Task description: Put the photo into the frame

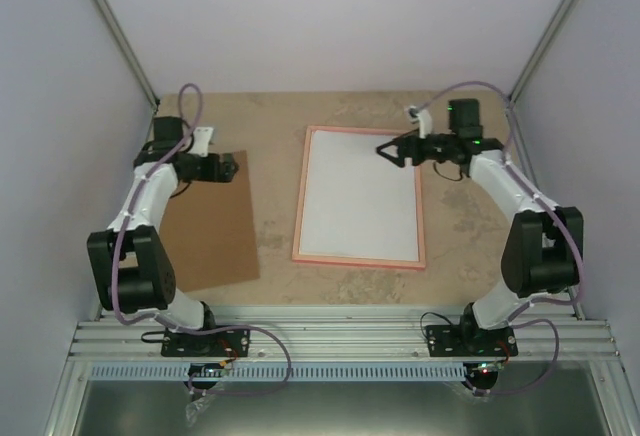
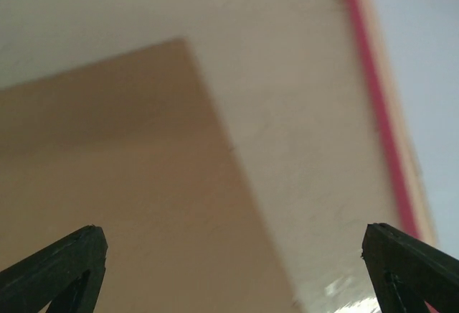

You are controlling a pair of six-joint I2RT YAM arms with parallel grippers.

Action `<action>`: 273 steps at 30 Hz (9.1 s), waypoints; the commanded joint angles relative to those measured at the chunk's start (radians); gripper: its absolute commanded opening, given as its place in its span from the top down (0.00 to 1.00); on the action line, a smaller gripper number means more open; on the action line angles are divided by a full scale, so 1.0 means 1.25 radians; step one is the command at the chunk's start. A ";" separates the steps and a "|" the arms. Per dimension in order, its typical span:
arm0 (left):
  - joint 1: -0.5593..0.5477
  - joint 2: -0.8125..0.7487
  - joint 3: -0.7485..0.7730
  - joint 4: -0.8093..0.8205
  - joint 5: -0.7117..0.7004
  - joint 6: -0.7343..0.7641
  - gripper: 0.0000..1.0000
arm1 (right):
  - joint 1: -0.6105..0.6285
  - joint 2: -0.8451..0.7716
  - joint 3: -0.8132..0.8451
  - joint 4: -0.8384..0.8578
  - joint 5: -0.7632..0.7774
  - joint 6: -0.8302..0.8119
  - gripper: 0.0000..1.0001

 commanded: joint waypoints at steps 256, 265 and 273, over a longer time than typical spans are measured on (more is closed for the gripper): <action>-0.018 -0.392 -0.158 0.861 0.754 -0.861 1.00 | 0.112 -0.120 0.335 -0.300 -0.269 -0.049 0.26; -0.024 -0.376 -0.170 0.887 0.780 -0.858 1.00 | 0.023 -0.172 0.296 -0.309 -0.350 -0.028 0.40; -0.024 -0.362 -0.174 0.904 0.768 -0.864 1.00 | -0.110 -0.217 0.290 -0.418 -0.272 -0.107 0.17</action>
